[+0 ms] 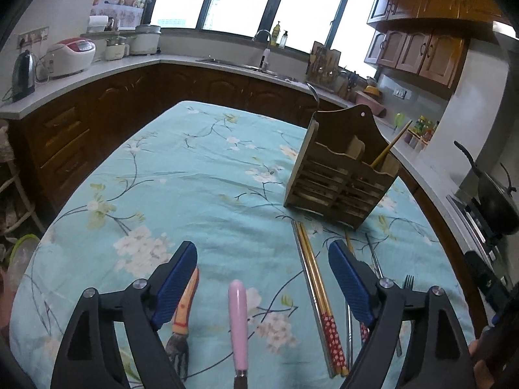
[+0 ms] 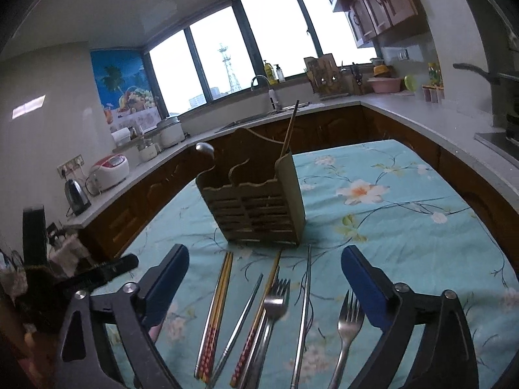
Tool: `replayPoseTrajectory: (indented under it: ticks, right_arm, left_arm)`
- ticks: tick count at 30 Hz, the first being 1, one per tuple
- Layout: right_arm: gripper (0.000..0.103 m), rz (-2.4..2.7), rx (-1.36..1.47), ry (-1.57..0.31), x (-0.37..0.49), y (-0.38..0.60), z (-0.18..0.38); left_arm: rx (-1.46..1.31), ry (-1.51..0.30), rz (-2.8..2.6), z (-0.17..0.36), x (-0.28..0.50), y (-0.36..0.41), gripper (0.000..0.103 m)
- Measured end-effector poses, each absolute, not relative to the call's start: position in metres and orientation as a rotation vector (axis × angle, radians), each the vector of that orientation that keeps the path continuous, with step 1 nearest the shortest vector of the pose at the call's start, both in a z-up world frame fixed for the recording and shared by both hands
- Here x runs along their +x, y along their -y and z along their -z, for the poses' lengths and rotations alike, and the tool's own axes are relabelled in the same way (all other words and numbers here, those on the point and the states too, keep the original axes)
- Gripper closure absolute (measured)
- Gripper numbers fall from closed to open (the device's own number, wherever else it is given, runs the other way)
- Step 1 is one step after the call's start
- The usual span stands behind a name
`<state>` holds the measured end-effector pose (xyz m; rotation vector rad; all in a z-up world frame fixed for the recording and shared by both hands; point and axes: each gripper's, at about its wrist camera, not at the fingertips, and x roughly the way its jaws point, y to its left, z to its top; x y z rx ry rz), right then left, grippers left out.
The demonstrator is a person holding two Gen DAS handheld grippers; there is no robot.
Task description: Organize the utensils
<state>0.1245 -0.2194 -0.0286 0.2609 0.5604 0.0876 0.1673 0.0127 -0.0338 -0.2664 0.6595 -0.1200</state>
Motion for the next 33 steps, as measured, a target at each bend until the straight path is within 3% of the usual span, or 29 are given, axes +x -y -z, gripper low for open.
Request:
replayPoseTrajectory:
  ticks: [19, 33]
  right_arm:
    - [0.005, -0.096, 0.22, -0.607, 0.103, 0.213, 0.051]
    - [0.005, -0.095, 0.246, -0.668, 0.119, 0.224, 0.062]
  left_arm:
    - [-0.194, -0.659, 0.116, 0.036, 0.15, -0.008, 0.017]
    - [-0.135, -0.803, 0.114, 0.045, 0.196, 0.011, 0.019]
